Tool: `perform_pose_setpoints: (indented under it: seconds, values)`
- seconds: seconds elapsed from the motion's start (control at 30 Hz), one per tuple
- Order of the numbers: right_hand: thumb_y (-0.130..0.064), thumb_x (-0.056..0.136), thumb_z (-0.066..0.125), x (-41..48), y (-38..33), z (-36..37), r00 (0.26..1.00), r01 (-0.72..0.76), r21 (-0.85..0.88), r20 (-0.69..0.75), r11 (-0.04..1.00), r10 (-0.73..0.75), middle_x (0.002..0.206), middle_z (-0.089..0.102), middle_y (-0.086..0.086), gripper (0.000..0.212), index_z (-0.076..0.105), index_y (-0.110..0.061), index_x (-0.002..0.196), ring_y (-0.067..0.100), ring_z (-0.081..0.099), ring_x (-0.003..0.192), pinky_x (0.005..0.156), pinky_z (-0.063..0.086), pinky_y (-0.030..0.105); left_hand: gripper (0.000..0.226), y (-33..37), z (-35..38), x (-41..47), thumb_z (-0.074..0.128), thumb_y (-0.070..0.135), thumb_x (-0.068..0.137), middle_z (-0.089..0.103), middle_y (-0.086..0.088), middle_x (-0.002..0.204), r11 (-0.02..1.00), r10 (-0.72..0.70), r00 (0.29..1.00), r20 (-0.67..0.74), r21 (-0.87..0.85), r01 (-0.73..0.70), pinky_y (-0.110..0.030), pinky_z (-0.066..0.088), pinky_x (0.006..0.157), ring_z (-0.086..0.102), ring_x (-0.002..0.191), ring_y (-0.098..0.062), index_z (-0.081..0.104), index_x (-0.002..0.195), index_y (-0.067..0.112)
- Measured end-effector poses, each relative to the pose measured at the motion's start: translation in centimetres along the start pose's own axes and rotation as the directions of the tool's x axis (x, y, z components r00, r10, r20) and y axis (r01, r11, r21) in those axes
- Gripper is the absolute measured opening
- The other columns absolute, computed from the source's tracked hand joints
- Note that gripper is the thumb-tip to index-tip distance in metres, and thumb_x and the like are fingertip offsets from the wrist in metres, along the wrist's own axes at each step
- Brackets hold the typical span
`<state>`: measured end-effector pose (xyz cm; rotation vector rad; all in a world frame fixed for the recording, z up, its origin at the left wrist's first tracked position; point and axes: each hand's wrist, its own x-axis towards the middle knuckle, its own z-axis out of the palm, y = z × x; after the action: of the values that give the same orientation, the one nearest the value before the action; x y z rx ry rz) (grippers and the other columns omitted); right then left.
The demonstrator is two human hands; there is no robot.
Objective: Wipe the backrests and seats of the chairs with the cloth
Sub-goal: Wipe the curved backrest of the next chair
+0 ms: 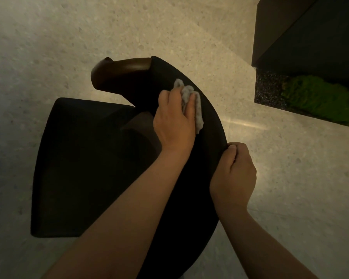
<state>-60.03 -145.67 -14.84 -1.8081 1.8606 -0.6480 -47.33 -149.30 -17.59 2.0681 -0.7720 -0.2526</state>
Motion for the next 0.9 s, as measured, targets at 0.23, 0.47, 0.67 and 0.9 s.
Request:
perform_pose_setpoints:
  seconds: [0.23, 0.47, 0.67, 0.9]
  values:
    - [-0.031, 0.098, 0.028, 0.1, 0.2, 0.1, 1.0, -0.004, 0.007, -0.008, 1.0, 0.004, 0.067, 0.048, -0.014, 0.028, 0.051, -0.022, 0.085, 0.004, 0.048, 0.059, 0.055, 0.033, 0.02, 0.032, -3.3, 0.5, -1.8, 0.039, 0.041, 0.1, 0.05, 0.003, 0.102, 0.988, -0.144, 0.99, -0.01, -0.05, 0.144, -0.027, 0.048, 0.067, 0.054, 0.08, -0.008, 0.055, 0.103, 0.014]
    - [-0.031, 0.097, 0.028, 0.1, 0.1, 0.0, 1.0, -0.003, 0.038, -0.004, 0.999, 0.003, 0.065, 0.049, -0.011, 0.03, 0.054, -0.021, 0.086, 0.006, 0.047, 0.058, 0.054, 0.032, 0.021, 0.035, -4.3, 0.7, -2.6, 0.032, 0.046, 0.102, 0.042, 0.006, 0.103, 0.966, -0.249, 0.968, 0.023, -0.062, 0.25, -0.032, 0.048, 0.072, 0.052, 0.083, -0.011, 0.05, 0.109, 0.017]
    - [-0.032, 0.097, 0.029, 0.1, 0.1, 0.0, 1.0, -0.007, 0.047, -0.005, 0.999, 0.007, 0.066, 0.05, -0.01, 0.029, 0.053, -0.022, 0.085, 0.006, 0.048, 0.058, 0.055, 0.034, 0.023, 0.036, -3.7, 1.7, -3.2, 0.032, 0.042, 0.103, 0.039, 0.003, 0.106, 0.955, -0.284, 0.959, 0.024, -0.087, 0.285, -0.034, 0.05, 0.072, 0.053, 0.086, -0.015, 0.046, 0.119, 0.013]
    - [-0.033, 0.097, 0.028, 0.2, 0.3, 0.0, 1.0, -0.009, 0.053, 0.009, 0.999, 0.008, 0.064, 0.047, -0.01, 0.031, 0.053, -0.02, 0.085, 0.005, 0.045, 0.056, 0.053, 0.03, 0.02, 0.025, -7.0, 2.5, -2.6, 0.034, 0.034, 0.104, 0.044, 0.005, 0.106, 0.932, -0.264, 0.956, 0.126, -0.222, 0.286, -0.007, 0.043, 0.06, 0.052, 0.082, 0.009, 0.048, 0.113, 0.015]
